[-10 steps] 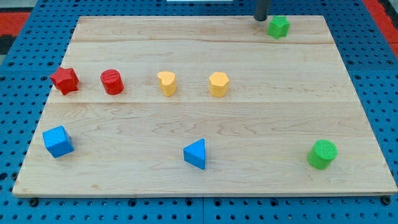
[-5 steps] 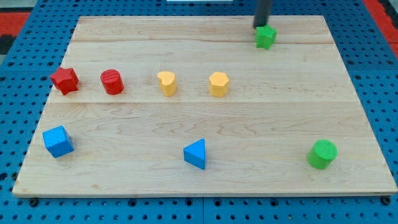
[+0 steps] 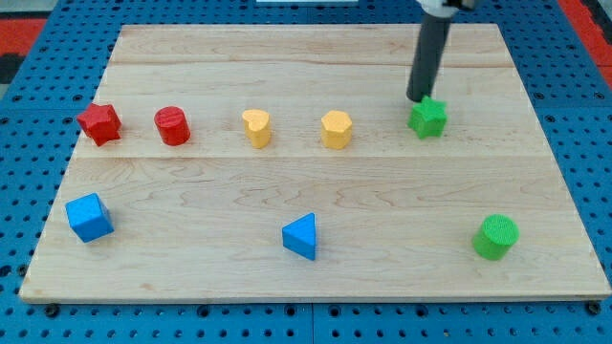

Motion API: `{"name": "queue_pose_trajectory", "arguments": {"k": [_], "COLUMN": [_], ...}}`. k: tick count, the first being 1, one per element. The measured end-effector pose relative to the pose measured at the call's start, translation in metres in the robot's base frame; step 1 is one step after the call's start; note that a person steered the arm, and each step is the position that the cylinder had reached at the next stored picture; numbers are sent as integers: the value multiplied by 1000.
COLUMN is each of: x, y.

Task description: Move the green star diagonally top right to the blue triangle

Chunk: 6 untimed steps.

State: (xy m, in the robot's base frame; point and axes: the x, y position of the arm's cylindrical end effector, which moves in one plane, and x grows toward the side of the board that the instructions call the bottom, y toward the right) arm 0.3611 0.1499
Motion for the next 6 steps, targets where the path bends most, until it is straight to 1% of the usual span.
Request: {"name": "queue_pose_trajectory", "arguments": {"k": [1,2,3,4,5,6], "x": [22,-13,16,61,41,83], "y": [-7,35,107,56,16,59]}}
